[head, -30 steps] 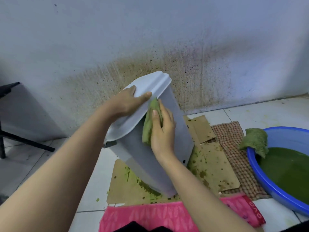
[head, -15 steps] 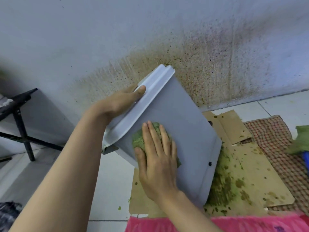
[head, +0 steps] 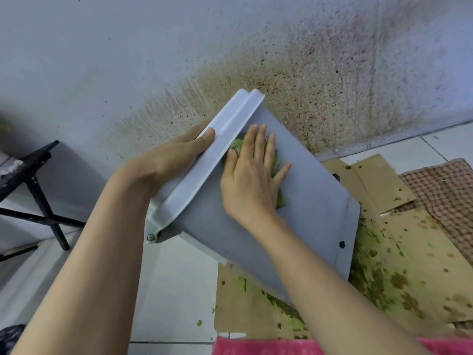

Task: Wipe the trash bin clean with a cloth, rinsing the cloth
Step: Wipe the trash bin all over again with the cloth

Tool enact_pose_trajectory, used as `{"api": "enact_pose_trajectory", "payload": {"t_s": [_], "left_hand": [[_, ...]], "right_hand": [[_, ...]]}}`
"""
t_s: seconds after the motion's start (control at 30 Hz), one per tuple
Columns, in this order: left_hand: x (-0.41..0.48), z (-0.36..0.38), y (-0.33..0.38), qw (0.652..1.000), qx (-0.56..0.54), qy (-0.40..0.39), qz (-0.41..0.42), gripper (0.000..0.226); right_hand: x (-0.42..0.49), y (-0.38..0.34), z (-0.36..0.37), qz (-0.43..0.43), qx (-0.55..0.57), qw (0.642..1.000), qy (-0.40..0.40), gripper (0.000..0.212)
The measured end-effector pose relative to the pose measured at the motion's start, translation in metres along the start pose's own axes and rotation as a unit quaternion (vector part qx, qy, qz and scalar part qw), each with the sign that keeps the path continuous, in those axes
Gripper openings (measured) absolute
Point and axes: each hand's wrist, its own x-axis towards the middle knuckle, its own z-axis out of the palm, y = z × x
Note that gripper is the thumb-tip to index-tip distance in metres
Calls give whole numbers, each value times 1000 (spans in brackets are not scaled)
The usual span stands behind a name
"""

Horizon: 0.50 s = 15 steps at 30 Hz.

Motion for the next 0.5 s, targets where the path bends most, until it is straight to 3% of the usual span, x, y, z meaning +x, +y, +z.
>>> {"api": "enact_pose_trajectory", "payload": {"t_s": [0.13,0.3,0.4,0.5], "left_hand": [[-6,-2,-2,999,25,-18,8,36],[-9,4,3,1000,23,3,13,35],[-11,10,8,997,50,54,31,37],[-10,15,13,992,82,86,30,42]], "right_hand": [[21,6,1,2,14,1000,5,59],[89,22,-22,85,135,976,149,43],[100,36,-31,58,164,964,199,25],[89,49,-27,7,151,973,173,35]]}}
